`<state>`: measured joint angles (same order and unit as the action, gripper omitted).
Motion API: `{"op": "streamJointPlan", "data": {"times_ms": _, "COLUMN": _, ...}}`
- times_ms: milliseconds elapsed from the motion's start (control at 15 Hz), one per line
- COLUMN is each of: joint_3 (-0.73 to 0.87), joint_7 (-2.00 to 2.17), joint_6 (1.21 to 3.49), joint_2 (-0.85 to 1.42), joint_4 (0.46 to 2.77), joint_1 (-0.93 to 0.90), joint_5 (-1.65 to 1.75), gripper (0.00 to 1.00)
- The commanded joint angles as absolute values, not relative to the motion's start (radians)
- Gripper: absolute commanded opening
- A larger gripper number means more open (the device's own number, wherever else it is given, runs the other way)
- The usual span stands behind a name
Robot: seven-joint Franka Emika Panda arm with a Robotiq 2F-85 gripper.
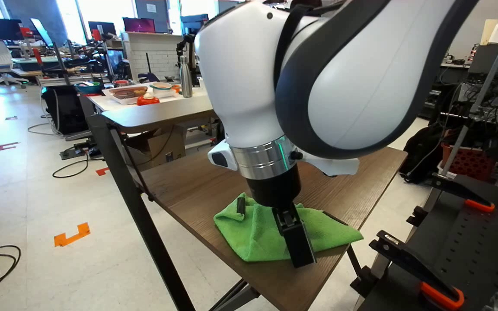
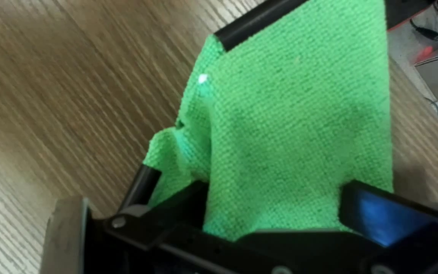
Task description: Slide the green towel towards the edge of the table.
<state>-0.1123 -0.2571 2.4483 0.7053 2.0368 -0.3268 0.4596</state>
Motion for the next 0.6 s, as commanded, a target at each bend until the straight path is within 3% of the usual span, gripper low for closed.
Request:
{"op": "streamJointPlan", "data": {"times_ms": 0, "joint_3": -0.125, "joint_7": -0.245, "joint_6": 2.431, "joint_2": 0.696, "joint_4": 2.065, "joint_1": -0.336, "joint_5": 0.473, "gripper": 1.0}}
{"op": "streamJointPlan", "data": {"times_ms": 533, "joint_3": -0.072, "joint_7": -0.04, "joint_6": 2.528, "joint_2": 0.583, "joint_4": 2.106, "joint_1": -0.374, "joint_5": 0.504, "gripper": 1.0}}
